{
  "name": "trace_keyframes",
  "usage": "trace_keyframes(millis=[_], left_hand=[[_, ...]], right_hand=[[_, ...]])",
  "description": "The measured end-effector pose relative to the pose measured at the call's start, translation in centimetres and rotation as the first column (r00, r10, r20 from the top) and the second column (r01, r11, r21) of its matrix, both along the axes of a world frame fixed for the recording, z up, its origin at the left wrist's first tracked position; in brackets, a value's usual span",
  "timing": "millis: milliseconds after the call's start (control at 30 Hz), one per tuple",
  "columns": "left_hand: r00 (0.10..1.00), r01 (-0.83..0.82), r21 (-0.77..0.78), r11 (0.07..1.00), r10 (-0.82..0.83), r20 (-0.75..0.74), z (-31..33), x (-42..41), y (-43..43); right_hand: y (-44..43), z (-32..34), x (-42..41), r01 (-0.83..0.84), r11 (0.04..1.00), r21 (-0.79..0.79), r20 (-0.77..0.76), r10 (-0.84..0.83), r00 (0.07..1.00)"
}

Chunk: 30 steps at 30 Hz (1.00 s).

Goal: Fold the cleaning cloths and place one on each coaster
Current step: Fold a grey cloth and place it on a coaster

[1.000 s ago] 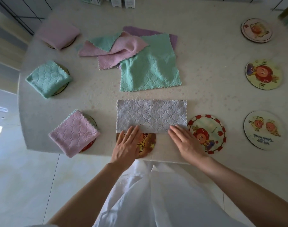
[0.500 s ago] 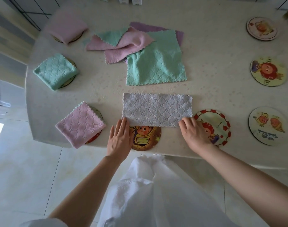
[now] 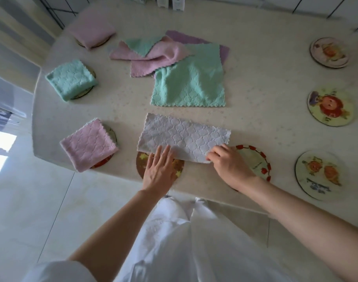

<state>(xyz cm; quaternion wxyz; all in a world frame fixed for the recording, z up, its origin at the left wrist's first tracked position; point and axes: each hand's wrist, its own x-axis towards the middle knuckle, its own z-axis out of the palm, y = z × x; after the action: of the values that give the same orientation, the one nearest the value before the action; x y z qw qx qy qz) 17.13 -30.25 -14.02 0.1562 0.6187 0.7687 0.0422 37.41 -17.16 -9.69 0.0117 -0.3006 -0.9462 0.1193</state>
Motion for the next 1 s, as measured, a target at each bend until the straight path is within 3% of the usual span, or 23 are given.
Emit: trace_keyframes(millis=[300, 433, 600, 767, 900, 967, 1000], left_hand=[[0.995, 0.04, 0.093, 0.995, -0.048, 0.093, 0.8, 8.6, 3.0], [0.986, 0.064, 0.152, 0.986, -0.087, 0.145, -0.3, 9.3, 1.1], [0.942, 0.067, 0.186, 0.98, -0.124, 0.313, -0.1, 9.3, 0.1], [0.881, -0.016, 0.153, 0.988, -0.058, 0.469, 0.3, 8.2, -0.2], [0.699, -0.27, -0.104, 0.957, 0.269, 0.663, 2.5, 6.9, 0.6], [0.486, -0.429, -0.234, 0.872, 0.442, 0.754, 2.8, 6.2, 1.1], [0.322, -0.498, -0.28, 0.821, 0.475, 0.819, 2.8, 5.8, 1.4]], right_hand=[[-2.4, 2.5, 4.2, -0.193, 0.939, -0.284, -0.233, 0.128, 0.964], [-0.3, 2.4, 5.3, -0.263, 0.889, -0.375, -0.236, 0.183, 0.955], [4.3, 0.2, 3.7, -0.297, 0.879, -0.374, -0.072, 0.292, 0.954], [6.8, -1.8, 2.2, -0.406, 0.781, -0.475, 0.216, 0.551, 0.806], [8.6, -2.3, 1.4, -0.423, 0.764, -0.487, 0.238, 0.582, 0.778], [9.1, -2.7, 0.4, -0.372, 0.756, -0.538, 0.209, 0.547, 0.81], [9.3, -2.8, -0.2, -0.322, 0.741, -0.589, 0.176, 0.507, 0.844]])
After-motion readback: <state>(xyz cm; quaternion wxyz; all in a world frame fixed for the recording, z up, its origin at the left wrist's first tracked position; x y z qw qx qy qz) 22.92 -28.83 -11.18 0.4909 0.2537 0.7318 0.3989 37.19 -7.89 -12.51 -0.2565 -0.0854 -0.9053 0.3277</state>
